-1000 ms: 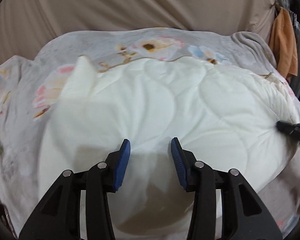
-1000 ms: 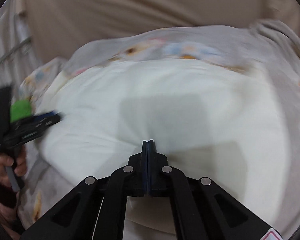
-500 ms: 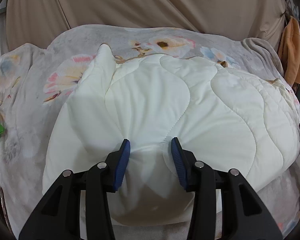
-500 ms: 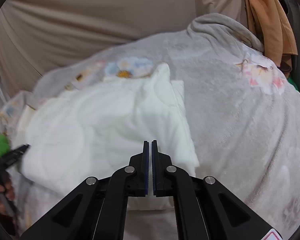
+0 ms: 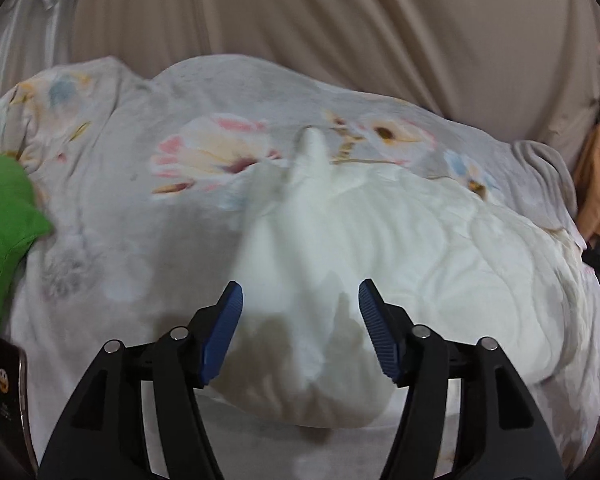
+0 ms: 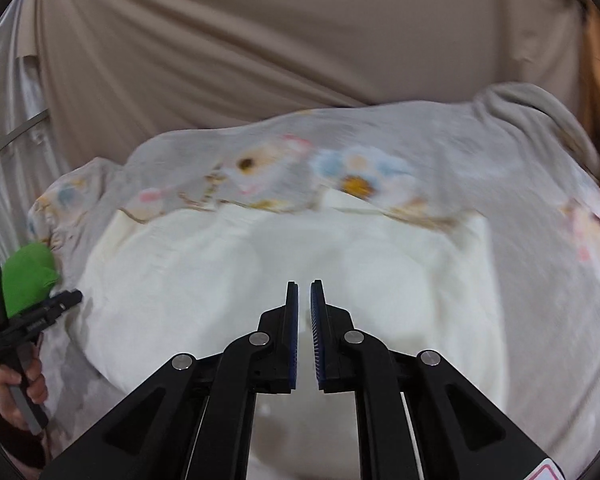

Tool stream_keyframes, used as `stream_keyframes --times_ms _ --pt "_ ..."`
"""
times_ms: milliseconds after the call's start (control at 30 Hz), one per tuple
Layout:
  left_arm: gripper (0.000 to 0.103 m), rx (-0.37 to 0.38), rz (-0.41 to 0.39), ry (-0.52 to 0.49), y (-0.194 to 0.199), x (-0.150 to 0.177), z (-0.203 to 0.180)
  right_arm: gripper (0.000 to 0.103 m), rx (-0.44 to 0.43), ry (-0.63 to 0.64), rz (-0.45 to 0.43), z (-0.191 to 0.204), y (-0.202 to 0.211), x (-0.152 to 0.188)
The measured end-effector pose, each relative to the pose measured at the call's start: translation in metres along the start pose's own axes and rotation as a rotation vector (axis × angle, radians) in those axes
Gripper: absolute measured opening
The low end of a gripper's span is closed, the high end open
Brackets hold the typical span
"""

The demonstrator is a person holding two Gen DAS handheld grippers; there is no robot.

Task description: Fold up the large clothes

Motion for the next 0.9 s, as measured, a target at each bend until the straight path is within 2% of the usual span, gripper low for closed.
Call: stream_keyframes --times_ms 100,167,267,333,367,467,533,600,667,733,833,900 --pt "0.058 0.0 0.033 0.05 -0.009 0.005 0.017 0.009 -0.064 0.038 0.051 0.037 -0.048 -0.022" --pt "0.058 0.007 0.042 0.07 -0.011 0.009 0.024 0.008 -0.091 0.055 0.106 0.055 -0.085 -0.024" --pt "0.06 0.004 0.032 0.064 -0.007 0.013 0.029 0.007 -0.089 0.098 0.197 0.07 -0.137 -0.011" --pt "0.067 0.015 0.033 0.063 -0.005 0.016 0.031 0.001 -0.046 0.126 0.229 0.069 -0.161 0.0" --pt "0.068 0.018 0.036 0.062 -0.006 0.017 0.032 0.0 -0.051 0.123 0.24 0.067 -0.165 0.002" --pt "0.068 0.01 0.056 0.062 -0.012 0.018 0.033 0.0 -0.082 0.092 0.251 0.066 -0.162 -0.006" --pt "0.068 0.059 0.047 0.066 -0.007 0.008 0.026 0.001 -0.093 0.068 0.229 0.061 -0.149 -0.013" --pt "0.068 0.121 0.014 0.045 0.005 -0.014 0.01 0.001 -0.091 0.049 0.157 0.049 -0.12 -0.024" --pt "0.074 0.163 -0.022 0.018 0.008 -0.039 -0.007 0.001 -0.034 0.02 0.08 0.02 -0.091 -0.036" --pt "0.076 0.163 -0.046 -0.006 -0.003 -0.066 -0.024 0.001 0.022 -0.028 0.04 -0.016 -0.072 -0.044" --pt "0.076 0.199 -0.024 -0.04 -0.041 -0.092 -0.053 0.003 0.089 -0.107 0.04 -0.064 -0.062 -0.043" --pt "0.075 0.181 0.012 -0.045 -0.074 -0.099 -0.062 0.003 0.162 -0.129 0.061 -0.096 -0.067 -0.033"
Point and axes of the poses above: each gripper's, at about its wrist camera, not at the fingertips, and y roughly against the way its jaws point, z to its left, x to its underside, the point moved 8 cm from there along -y, roughly the way its jaws point, and after that the axes turned 4 degrees about y, right-handed, at the moved point
